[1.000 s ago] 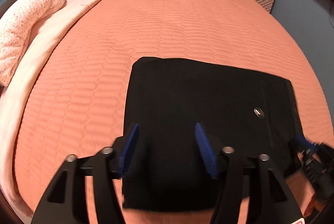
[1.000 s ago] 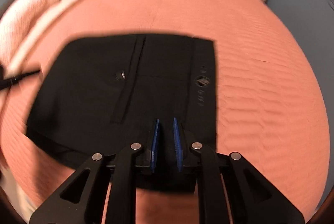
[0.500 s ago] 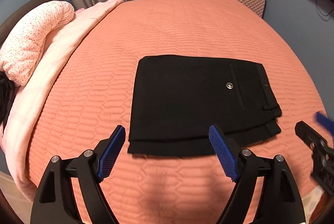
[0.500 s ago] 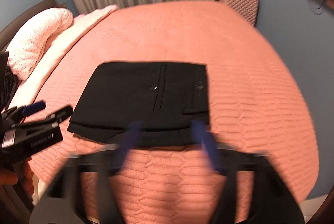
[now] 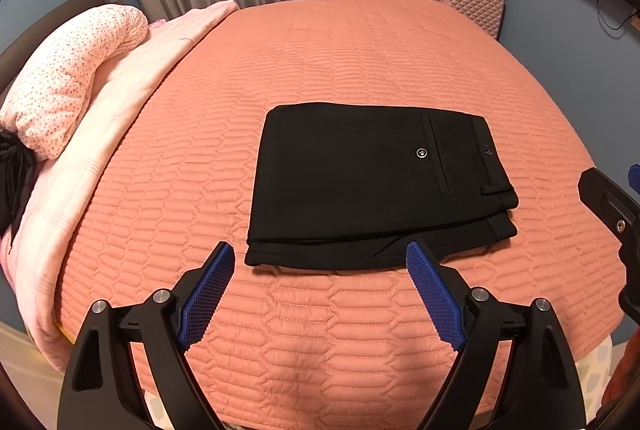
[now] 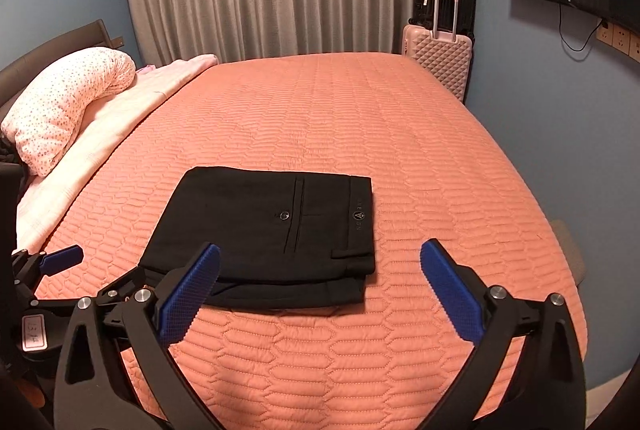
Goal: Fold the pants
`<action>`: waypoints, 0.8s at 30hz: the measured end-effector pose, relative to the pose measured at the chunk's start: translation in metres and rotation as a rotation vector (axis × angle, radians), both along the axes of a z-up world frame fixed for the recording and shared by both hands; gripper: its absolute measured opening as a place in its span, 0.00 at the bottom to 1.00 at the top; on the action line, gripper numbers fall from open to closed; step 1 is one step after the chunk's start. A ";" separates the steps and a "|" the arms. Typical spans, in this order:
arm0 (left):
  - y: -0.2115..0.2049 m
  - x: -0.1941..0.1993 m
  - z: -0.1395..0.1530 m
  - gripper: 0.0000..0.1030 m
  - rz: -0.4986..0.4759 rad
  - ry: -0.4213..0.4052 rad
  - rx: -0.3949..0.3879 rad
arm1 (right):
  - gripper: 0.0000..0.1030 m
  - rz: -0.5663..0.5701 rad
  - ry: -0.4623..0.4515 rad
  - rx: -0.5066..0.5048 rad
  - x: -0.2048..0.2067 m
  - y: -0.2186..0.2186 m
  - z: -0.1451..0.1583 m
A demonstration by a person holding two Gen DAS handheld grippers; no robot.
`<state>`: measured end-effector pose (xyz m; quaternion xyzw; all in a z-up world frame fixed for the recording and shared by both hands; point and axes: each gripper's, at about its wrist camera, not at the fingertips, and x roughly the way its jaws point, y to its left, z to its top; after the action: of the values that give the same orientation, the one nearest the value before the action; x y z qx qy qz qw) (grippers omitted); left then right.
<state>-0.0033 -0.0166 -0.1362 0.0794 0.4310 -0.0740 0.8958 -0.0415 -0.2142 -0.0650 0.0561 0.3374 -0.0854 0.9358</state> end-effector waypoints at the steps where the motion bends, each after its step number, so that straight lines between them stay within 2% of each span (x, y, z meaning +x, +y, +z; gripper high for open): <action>1: 0.000 0.001 -0.001 0.83 -0.005 0.003 -0.001 | 0.96 -0.003 0.005 0.004 0.002 -0.001 -0.001; 16: 0.007 0.010 -0.010 0.83 -0.007 0.031 -0.020 | 0.96 -0.018 0.036 0.027 0.011 0.004 -0.012; 24: 0.015 0.006 -0.006 0.83 0.008 0.013 -0.016 | 0.96 0.010 0.042 0.019 0.008 0.019 -0.013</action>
<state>0.0024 -0.0018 -0.1419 0.0699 0.4363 -0.0744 0.8940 -0.0338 -0.1954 -0.0782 0.0614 0.3582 -0.0786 0.9283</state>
